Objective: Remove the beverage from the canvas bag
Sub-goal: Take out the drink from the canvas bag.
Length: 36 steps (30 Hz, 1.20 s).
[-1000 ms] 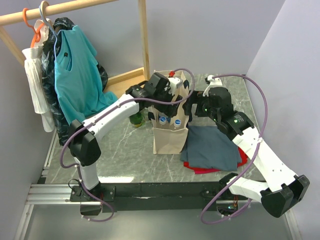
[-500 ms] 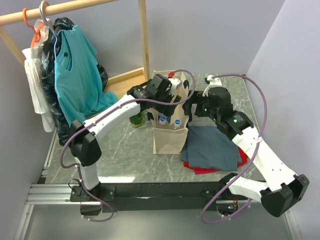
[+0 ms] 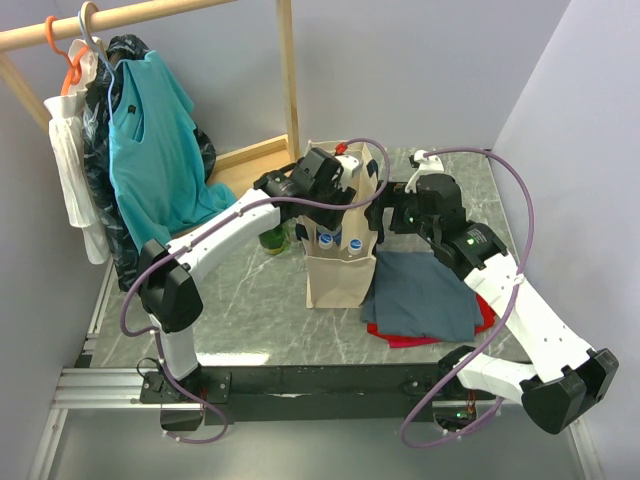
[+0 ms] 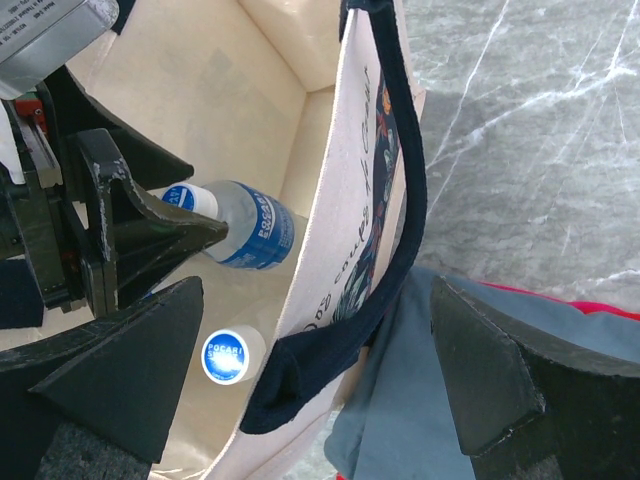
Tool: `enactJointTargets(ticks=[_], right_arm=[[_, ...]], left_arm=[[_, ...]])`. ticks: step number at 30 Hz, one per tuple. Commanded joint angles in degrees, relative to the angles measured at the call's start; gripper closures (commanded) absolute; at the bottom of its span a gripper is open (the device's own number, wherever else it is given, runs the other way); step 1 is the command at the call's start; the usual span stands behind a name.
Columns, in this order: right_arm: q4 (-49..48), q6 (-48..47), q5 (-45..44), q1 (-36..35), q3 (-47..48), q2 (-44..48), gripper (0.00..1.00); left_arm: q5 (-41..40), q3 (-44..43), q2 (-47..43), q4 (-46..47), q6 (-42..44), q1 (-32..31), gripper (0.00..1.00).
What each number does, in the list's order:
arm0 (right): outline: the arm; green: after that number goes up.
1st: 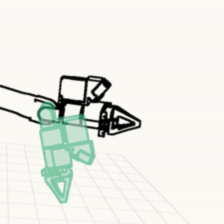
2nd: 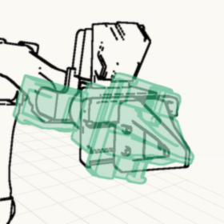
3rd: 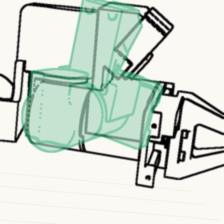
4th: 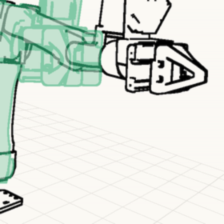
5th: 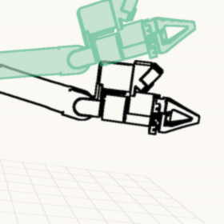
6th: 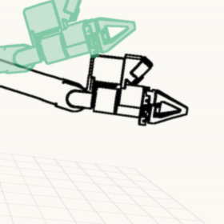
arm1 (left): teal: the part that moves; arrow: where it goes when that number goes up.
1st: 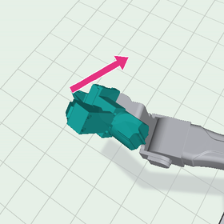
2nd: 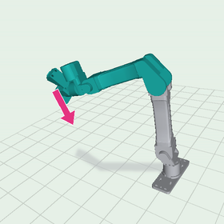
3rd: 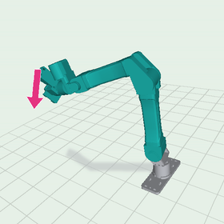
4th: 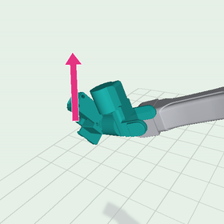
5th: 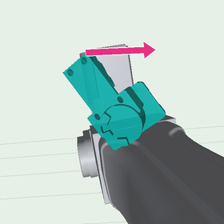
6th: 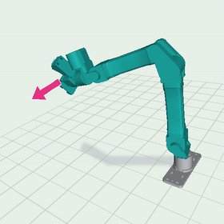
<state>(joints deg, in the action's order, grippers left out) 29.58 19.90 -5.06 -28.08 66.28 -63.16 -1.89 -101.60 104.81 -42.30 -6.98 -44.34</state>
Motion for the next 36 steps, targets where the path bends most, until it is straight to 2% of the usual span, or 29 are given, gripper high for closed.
enactJointTargets(ticks=[1,11,14,16,19,24,26,29,33,34,36], right_arm=[[-1.9,-0.04,-0.21,0.39,0.43,-0.3,0.0],[-2.07,-0.04,-0.13,0.39,0.51,-0.3,0.0],[-1.9,-0.13,-0.21,0.39,0.6,-0.39,0.0],[-1.9,-0.21,-0.21,0.48,0.69,-0.48,0.0],[-2.07,-0.13,-0.13,0.39,0.69,-0.57,0.0],[-2.16,-0.04,0.05,0.39,0.34,-0.65,0.0],[-2.07,0.05,-0.04,0.39,0.51,-0.65,0.0],[-2.16,0.05,-0.04,0.39,0.43,-0.48,0.0],[-1.99,-0.04,-0.21,0.48,0.43,-0.39,0.0],[-1.99,-0.04,-0.13,0.39,0.43,-0.39,0.0],[-2.07,-0.04,-0.13,0.39,0.25,-0.39,0.0]], left_arm=[[-0.66,-1.58,-2.51,0.38,-0.75,-0.22,0.47],[-1.62,-1.67,-1.63,-0.15,-0.66,-0.22,0.59],[-1.8,-2.2,-1.28,-0.85,-0.75,-0.22,0.56],[-1.8,-2.46,-1.19,-1.03,-0.58,-0.22,0.49],[-2.24,-2.72,-1.19,-1.2,-0.66,-0.22,0.46],[-2.68,-2.64,-1.28,-1.56,-0.49,-0.22,0.47],[-2.24,-2.29,-1.46,-1.38,-0.4,-0.31,0.52],[-2.77,-2.46,-1.19,-1.73,-0.4,-0.22,0.52],[-2.68,-1.94,-1.37,-1.56,-0.57,-0.31,0.58],[-2.94,-1.85,-1.54,-1.38,-0.66,-0.31,0.64],[-2.94,-1.84,-1.63,-1.55,-0.75,-0.31,0.69]])
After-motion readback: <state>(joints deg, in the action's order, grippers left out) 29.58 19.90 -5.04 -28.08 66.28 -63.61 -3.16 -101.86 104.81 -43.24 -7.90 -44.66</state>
